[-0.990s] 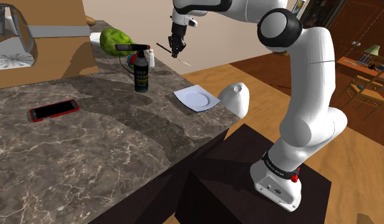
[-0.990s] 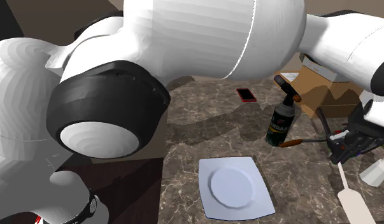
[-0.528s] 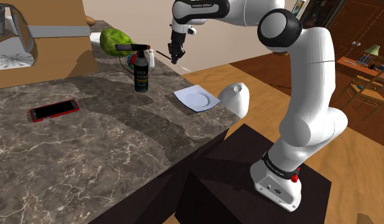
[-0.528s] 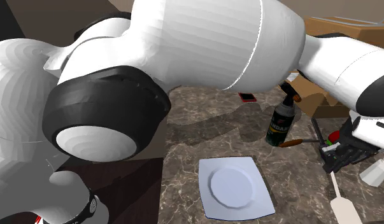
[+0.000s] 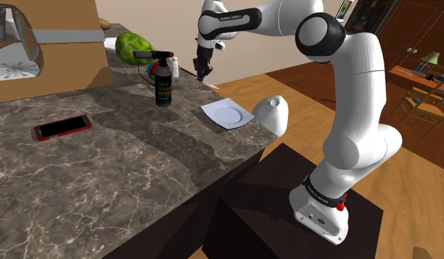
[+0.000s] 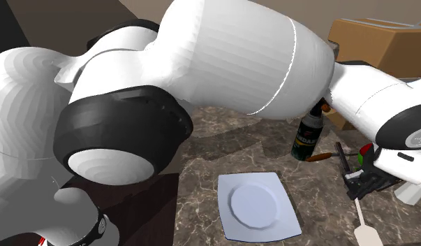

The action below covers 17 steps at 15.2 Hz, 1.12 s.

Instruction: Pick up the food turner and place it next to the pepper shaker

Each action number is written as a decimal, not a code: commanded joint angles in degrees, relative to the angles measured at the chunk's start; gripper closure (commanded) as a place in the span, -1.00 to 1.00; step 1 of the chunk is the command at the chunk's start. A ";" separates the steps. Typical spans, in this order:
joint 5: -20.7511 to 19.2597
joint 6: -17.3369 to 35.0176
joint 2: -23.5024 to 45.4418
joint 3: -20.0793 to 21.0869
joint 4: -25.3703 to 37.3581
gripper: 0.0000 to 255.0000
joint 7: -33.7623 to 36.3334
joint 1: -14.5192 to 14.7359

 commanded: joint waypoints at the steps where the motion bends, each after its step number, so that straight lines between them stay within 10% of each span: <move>1: -0.19 1.24 0.47 -0.13 -0.78 1.00 0.08 -0.01; 15: -0.91 5.29 2.42 -0.67 -2.98 1.00 0.35 0.06; 16: -0.91 5.29 2.42 -0.67 -2.98 -1.00 0.35 0.06; 17: -0.91 5.28 2.42 -0.67 -2.98 -1.00 0.35 0.06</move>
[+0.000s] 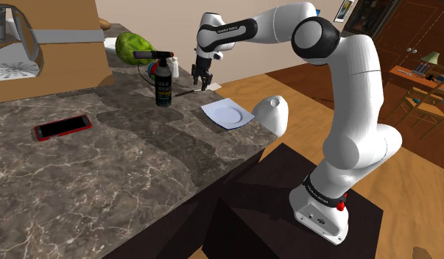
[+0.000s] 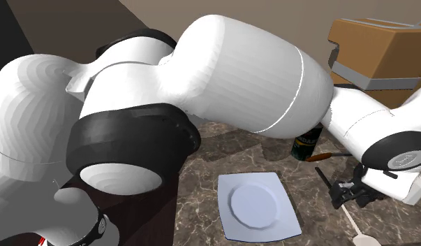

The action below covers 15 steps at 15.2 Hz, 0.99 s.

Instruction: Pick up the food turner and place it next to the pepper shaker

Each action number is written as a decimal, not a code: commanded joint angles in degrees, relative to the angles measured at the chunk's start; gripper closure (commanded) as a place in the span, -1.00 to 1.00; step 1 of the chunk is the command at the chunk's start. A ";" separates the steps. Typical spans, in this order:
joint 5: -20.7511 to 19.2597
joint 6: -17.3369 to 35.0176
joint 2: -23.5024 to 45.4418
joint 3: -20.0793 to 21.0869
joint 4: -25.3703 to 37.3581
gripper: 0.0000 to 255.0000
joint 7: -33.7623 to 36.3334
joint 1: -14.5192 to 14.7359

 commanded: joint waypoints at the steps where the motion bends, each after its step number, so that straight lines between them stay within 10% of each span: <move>1: 0.00 0.00 0.00 0.00 0.00 -1.00 0.00 0.00; 15: 0.99 -5.66 -2.53 0.66 3.27 -1.00 -0.64 -0.26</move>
